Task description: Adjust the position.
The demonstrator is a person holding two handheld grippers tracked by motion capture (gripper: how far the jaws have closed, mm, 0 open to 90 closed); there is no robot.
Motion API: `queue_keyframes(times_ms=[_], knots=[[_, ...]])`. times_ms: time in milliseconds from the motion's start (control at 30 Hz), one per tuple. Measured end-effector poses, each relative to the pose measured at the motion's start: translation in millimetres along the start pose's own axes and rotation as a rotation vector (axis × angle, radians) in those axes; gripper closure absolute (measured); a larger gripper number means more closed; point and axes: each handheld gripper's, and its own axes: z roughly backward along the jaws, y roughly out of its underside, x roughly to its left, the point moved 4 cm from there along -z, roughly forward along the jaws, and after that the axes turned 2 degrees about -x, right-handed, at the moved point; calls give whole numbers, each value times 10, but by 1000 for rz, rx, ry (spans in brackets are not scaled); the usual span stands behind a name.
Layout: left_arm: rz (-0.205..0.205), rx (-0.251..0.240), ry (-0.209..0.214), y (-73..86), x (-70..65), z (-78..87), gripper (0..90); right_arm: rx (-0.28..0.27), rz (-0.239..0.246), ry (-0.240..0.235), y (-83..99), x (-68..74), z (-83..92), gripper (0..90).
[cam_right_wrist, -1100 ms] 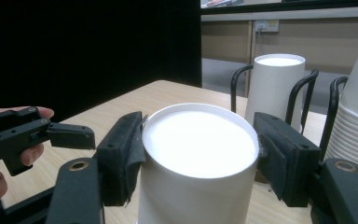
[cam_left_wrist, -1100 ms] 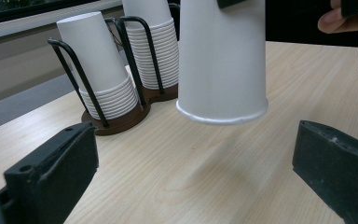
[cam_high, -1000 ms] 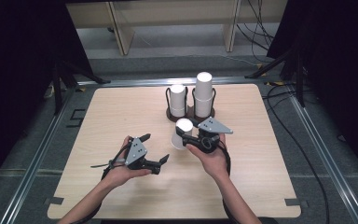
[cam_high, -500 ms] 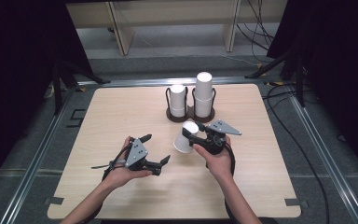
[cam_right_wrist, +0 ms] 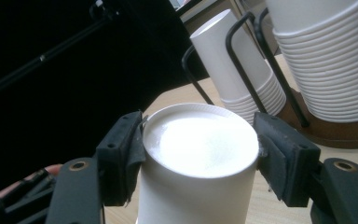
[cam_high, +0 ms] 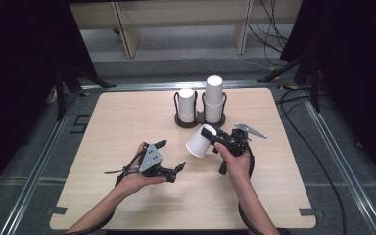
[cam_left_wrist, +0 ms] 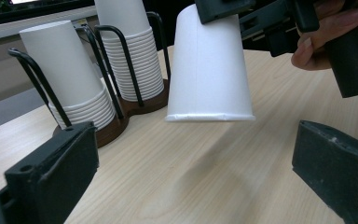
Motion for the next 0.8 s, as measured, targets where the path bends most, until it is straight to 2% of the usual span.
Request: queue_keyframes(times_ms=[33,67,100,167,200,233,300,333,367,400,433,467,667,700,733,767,800], knots=[[-2,2,3,-3,-3,-28,0,0,-25,-17,-5,-13,9,363],[2,-5,7,-4,-8,-48,0,-5,-39,-8,-16,-40,13,363],[5,-3,7,-6,-10,-66,0,-16,-37,-20,-21,-64,8,363],[6,-23,9,-7,-13,-122,2,-13,-78,-8,-30,-86,18,363],[7,-25,8,-4,-16,-145,4,-19,-82,-18,-36,-112,21,363],[5,-14,9,-2,-13,-160,4,-18,-94,-8,-39,-128,26,363],[12,-32,13,-7,-17,-210,4,-31,-119,-22,-46,-167,23,363],[9,-19,14,-13,-15,-211,5,-38,-133,-19,-49,-187,20,363],[10,-25,17,-18,-18,-222,6,-35,-168,-29,-49,-179,22,363],[10,-26,18,-23,-19,-230,6,-39,-148,-26,-52,-196,21,363],[11,-36,19,-27,-23,-250,7,-40,-156,-30,-51,-196,17,363],[10,-24,17,-29,-22,-249,7,-35,-165,-19,-55,-195,15,363],[15,-28,21,-13,-25,-286,9,-39,-175,-21,-53,-207,12,363],[28,-37,19,-9,-25,-303,10,-37,-200,-27,-51,-203,7,363],[27,-29,18,-5,-18,-304,10,-48,-186,-40,-49,-219,10,363],[41,-48,19,-4,-19,-330,10,-43,-199,-29,-45,-224,6,363],[43,-42,17,-4,-17,-332,13,-36,-239,-43,-46,-204,19,363]])
